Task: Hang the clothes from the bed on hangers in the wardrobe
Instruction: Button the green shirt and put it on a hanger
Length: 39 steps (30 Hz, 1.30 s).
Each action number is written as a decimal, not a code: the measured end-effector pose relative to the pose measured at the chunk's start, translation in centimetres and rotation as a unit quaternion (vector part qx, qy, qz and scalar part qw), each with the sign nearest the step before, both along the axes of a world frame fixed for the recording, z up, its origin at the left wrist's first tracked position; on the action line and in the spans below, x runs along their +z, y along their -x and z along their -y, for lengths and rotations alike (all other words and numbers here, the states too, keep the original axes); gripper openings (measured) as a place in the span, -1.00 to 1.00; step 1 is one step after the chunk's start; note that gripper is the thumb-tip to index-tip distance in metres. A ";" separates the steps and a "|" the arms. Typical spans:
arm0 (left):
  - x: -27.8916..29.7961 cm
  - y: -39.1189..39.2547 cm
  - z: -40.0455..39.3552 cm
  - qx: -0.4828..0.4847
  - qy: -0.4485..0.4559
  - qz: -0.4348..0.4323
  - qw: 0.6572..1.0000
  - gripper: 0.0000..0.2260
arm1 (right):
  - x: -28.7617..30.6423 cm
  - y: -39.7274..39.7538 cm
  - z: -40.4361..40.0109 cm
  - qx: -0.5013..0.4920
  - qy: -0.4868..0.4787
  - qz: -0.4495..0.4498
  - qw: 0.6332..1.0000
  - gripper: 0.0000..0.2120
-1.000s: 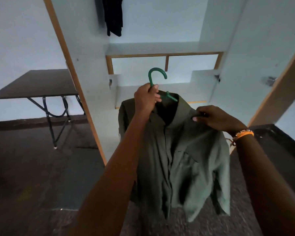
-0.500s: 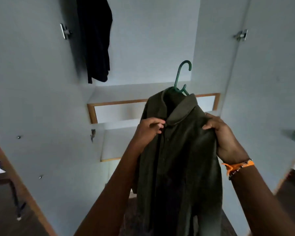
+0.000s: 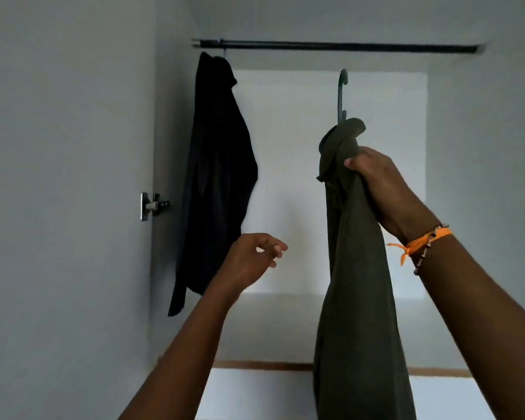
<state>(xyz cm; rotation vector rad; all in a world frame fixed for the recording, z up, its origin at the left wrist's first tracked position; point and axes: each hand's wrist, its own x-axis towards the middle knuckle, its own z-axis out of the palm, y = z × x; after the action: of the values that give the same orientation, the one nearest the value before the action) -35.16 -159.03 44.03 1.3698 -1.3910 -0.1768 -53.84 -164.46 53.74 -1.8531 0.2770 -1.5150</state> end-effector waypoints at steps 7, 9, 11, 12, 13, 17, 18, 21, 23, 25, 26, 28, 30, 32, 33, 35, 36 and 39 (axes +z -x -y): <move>10.6 -10.7 11.6 0.054 0.103 0.016 0.993 -0.78 | 7.5 -13.4 13.6 -0.026 0.079 0.015 0.996 -0.83; 13.4 -12.5 13.5 0.053 0.102 0.021 0.993 -0.84 | 9.5 -15.9 15.9 -0.022 0.082 0.013 0.996 -0.82; 16.2 -14.4 15.8 0.042 0.114 0.034 0.992 -0.89 | 12.2 -19.0 19.0 -0.023 0.084 0.024 0.996 -0.82; 17.7 -15.3 17.0 0.040 0.118 0.042 0.991 -0.87 | 13.7 -20.5 20.5 -0.023 0.086 0.031 0.996 -0.82; 19.1 -16.1 18.1 0.040 0.119 0.052 0.991 -0.83 | 15.0 -21.8 21.8 -0.023 0.088 0.036 0.995 -0.84; 22.8 -18.3 22.1 0.055 0.140 0.080 0.985 -0.72 | 20.3 -25.8 25.7 -0.037 0.075 0.062 0.995 -0.91; 23.4 -18.7 22.8 0.061 0.143 0.086 0.984 -0.70 | 21.3 -26.5 26.6 -0.036 0.062 0.064 0.995 -0.91; 25.3 -20.0 24.4 0.078 0.152 0.109 0.979 -0.66 | 23.9 -28.6 29.3 -0.040 0.055 0.059 0.996 -0.88; 26.3 -20.8 25.2 0.092 0.163 0.122 0.975 -0.65 | 25.2 -29.8 31.2 -0.035 0.064 0.056 0.996 -0.85; 27.4 -21.4 26.2 0.108 0.171 0.127 0.971 -0.65 | 26.5 -31.0 32.8 -0.027 0.058 0.064 0.996 -0.83; 27.8 -21.7 26.7 0.114 0.174 0.128 0.970 -0.65 | 27.1 -31.5 33.4 -0.017 0.052 0.070 0.996 -0.82; 28.7 -22.1 27.8 0.122 0.175 0.131 0.968 -0.66 | 28.5 -32.4 34.3 0.003 0.046 0.081 0.996 -0.78; 29.5 -22.3 28.6 0.128 0.166 0.137 0.968 -0.68 | 30.3 -33.3 35.1 0.012 0.035 0.085 0.996 -0.76; 30.3 -22.3 29.3 0.131 0.155 0.139 0.969 -0.69 | 32.2 -33.9 35.3 0.024 0.040 0.096 0.994 -0.81; 30.7 -22.4 29.5 0.134 0.154 0.143 0.969 -0.68 | 33.3 -34.2 35.2 0.028 0.048 0.102 0.993 -0.86; 31.4 -22.5 29.8 0.139 0.153 0.149 0.967 -0.65 | 35.5 -34.4 35.1 0.025 0.069 0.111 0.991 -0.78; 31.6 -22.5 29.8 0.140 0.151 0.151 0.967 -0.61 | 36.3 -34.3 34.9 0.021 0.080 0.116 0.990 -0.76; 31.8 -22.6 29.7 0.141 0.135 0.161 0.967 -0.50 | 37.4 -33.8 34.8 0.026 0.093 0.120 0.988 -0.87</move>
<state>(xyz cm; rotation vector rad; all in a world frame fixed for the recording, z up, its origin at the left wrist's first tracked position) -12.59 -188.73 75.81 1.3874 -1.4019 0.4268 -20.02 -199.30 91.11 -1.7783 -0.0265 -1.7584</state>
